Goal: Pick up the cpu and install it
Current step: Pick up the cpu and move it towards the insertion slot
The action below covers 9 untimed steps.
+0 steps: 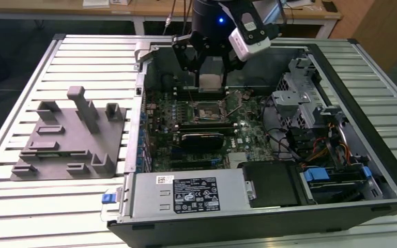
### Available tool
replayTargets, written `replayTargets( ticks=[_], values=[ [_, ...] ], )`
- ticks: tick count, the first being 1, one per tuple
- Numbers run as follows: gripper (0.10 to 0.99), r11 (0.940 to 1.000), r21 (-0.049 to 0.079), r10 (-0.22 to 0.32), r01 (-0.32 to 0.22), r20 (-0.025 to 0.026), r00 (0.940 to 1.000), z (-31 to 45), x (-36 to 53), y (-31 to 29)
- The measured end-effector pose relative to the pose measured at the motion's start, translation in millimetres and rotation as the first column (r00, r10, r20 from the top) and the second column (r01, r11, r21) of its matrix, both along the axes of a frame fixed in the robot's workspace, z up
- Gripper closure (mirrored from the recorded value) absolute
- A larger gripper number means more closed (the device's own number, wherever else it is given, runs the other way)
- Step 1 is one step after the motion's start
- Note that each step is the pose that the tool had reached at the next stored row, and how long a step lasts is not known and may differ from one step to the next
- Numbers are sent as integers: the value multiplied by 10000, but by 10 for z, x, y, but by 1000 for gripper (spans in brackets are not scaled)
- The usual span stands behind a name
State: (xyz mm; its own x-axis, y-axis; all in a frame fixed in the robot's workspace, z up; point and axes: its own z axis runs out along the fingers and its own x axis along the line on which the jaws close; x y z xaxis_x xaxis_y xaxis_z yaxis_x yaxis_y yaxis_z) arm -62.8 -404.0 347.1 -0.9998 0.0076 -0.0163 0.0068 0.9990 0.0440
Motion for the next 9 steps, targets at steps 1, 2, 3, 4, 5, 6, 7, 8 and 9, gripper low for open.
replayTargets(
  ticks=[1, 2, 3, 4, 5, 6, 7, 8, 9],
  values=[
    [541, 10000, -1, 0, 0, 0, 10000, -18, 0, 0],
    [541, 10000, -3, 0, 0, 0, 10000, -37, 1, 0],
    [541, 10000, -4, 0, 0, 0, 10000, -55, 1, 0],
    [541, 10000, -4, 0, 0, 0, 10000, -73, 2, 0],
    [541, 10000, -5, -1, 1, 0, 10000, -91, 2, 0],
    [541, 10000, -5, 0, 0, 0, 10000, -109, 2, 0],
    [541, 10000, -5, 0, 0, 0, 10000, -127, 3, 0],
    [541, 10000, -5, 0, 0, 0, 10000, -145, 3, 0],
    [541, 10000, -5, 0, 0, 0, 10000, -165, 3, 0]
  ],
)
